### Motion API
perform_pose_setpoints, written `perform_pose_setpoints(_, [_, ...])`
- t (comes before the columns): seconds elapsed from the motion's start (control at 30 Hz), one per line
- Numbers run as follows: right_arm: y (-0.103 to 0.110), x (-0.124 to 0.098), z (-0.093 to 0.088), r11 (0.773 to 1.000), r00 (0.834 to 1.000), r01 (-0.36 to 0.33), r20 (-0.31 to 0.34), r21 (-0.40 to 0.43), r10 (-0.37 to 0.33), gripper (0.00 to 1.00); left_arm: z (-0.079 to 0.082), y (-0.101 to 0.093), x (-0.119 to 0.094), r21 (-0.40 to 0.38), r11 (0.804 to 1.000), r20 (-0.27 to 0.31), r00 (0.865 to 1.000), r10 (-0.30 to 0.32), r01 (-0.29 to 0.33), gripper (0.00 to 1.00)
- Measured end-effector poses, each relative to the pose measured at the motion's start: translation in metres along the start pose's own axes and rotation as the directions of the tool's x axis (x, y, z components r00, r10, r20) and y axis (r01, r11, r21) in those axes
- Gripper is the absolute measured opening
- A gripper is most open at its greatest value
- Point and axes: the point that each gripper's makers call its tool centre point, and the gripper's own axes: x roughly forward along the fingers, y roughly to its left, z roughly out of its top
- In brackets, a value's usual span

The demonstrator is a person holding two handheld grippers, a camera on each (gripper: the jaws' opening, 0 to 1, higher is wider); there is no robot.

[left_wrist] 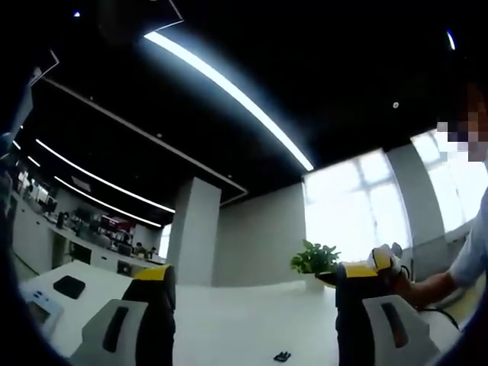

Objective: Snap the two parts of the plastic buckle together until the buckle closes and remains connected.

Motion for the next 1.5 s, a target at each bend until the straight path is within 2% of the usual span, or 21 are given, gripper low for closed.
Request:
perform_pose_setpoints(0.23, [0.011,-0.004,-0.007,1.0,1.0,0.0,0.001,-0.003,0.0,0.77,-0.002,-0.004,0.0,0.007,1.0,-0.014,1.0,-0.021,0.022,0.87])
perform_pose_setpoints(0.4, [0.01,-0.004,-0.008,1.0,1.0,0.005,-0.001,-0.005,-0.005,0.78,-0.002,-0.006,-0.001,-0.005,1.0,-0.008,1.0,-0.024,0.024,0.91])
perform_pose_setpoints(0.63, [0.009,-0.005,-0.008,1.0,1.0,0.012,0.0,-0.009,-0.012,0.8,0.0,0.0,-0.002,-0.034,0.999,0.005,1.0,-0.011,0.012,1.0])
perform_pose_setpoints(0.93, [0.006,-0.004,-0.007,1.0,1.0,0.014,0.001,-0.009,-0.014,0.81,-0.003,0.009,-0.005,-0.042,0.999,-0.018,1.0,-0.001,0.0,1.0])
perform_pose_setpoints(1.0, [0.008,-0.005,-0.008,1.0,1.0,0.014,0.002,-0.011,-0.014,0.81,-0.003,0.013,-0.007,-0.013,1.0,-0.033,0.999,-0.017,0.017,1.0])
perform_pose_setpoints(1.1, [0.01,-0.005,-0.009,1.0,1.0,0.013,0.0,-0.012,-0.013,0.81,-0.018,0.029,-0.014,0.008,1.0,-0.12,0.992,0.03,-0.029,1.0])
perform_pose_setpoints(1.2, [0.008,-0.005,-0.007,1.0,1.0,0.011,0.002,-0.016,-0.011,0.81,-0.017,0.04,-0.018,0.025,0.998,-0.132,0.99,0.056,-0.053,0.98])
perform_pose_setpoints(1.23, [0.008,-0.004,-0.006,1.0,1.0,0.01,0.004,-0.018,-0.01,0.81,-0.019,0.048,-0.021,0.059,0.995,-0.157,0.984,0.088,-0.079,0.95])
perform_pose_setpoints(1.3, [0.006,-0.004,-0.003,1.0,1.0,0.01,0.007,-0.016,-0.009,0.81,-0.019,0.052,-0.025,0.098,0.991,-0.17,0.98,0.104,-0.088,0.84])
perform_pose_setpoints(1.37, [0.006,-0.004,-0.001,1.0,1.0,0.009,0.011,-0.013,-0.009,0.81,-0.019,0.064,-0.029,0.159,0.977,-0.169,0.972,0.166,-0.139,0.76])
perform_pose_setpoints(1.5, [0.011,-0.006,0.002,1.0,1.0,0.004,0.027,-0.023,-0.004,0.81,-0.023,0.068,-0.031,0.147,0.977,-0.186,0.966,0.179,-0.153,0.76])
